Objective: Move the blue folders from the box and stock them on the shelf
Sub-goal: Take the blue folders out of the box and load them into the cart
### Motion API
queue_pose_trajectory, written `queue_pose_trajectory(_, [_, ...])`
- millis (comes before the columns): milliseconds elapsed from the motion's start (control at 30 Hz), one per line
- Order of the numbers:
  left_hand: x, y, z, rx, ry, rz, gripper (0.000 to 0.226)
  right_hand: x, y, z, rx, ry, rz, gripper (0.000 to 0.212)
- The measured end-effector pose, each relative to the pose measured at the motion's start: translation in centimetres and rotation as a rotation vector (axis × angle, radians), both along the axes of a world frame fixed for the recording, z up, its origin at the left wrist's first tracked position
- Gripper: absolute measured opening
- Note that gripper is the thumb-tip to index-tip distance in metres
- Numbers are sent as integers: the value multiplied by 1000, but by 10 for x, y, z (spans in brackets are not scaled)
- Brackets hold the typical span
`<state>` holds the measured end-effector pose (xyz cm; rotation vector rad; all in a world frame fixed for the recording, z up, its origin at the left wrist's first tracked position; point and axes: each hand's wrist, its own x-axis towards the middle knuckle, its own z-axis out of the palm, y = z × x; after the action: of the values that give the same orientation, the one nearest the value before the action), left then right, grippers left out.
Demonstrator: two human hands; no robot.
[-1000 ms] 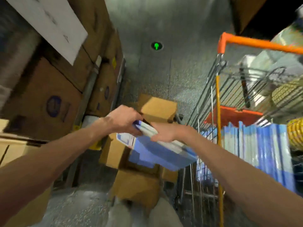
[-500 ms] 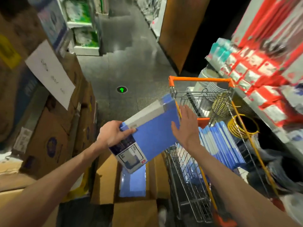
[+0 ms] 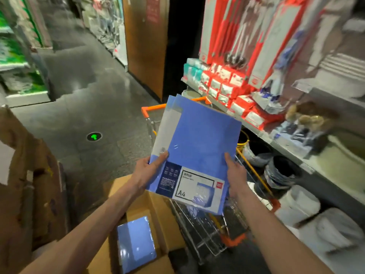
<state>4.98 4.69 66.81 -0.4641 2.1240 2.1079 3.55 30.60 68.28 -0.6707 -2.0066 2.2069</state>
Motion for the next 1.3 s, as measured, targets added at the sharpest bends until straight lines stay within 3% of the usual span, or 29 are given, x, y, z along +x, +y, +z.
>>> queue_pose_trajectory(133, [-7,65,-1,34,-87,-170,52,15,64,4,13,91,-217,32])
queue_pose_trajectory(200, [-10,97,3,-42,-120,-233,52,24,94,6,25,90,-275,34])
queue_pose_trajectory(333, [-20,158,14,-84,-107,-269,44,37,156,6,-20,66,-277,31])
queue_pose_trajectory(400, [-29,193,13,-40,-113,-271,60,39,189,4,-15,27,-257,31])
queue_pose_trajectory(467, [-36,222,10,-21,-145,-230,74,36,212,0,0,-7,-237,31])
queue_pose_trajectory(633, [-44,274,-9,-102,-151,-42,55,14,251,-15,135,-58,-167,41])
queue_pose_trajectory(767, [-57,263,-20,-170,-146,119,48,-16,250,-17,218,-147,54,45])
queue_pose_trajectory(833, [-69,254,-23,-137,-178,226,55,-35,245,-17,276,-166,173,42])
queue_pose_trajectory(967, [-102,245,-30,-114,-172,381,50,-74,246,-30,415,-192,223,36])
queue_pose_trajectory(1100, [-151,241,-50,-158,-200,425,63,-108,250,-51,472,-259,232,40])
queue_pose_trajectory(1300, [-241,248,-98,-229,-280,362,62,-160,253,-70,538,-342,211,34])
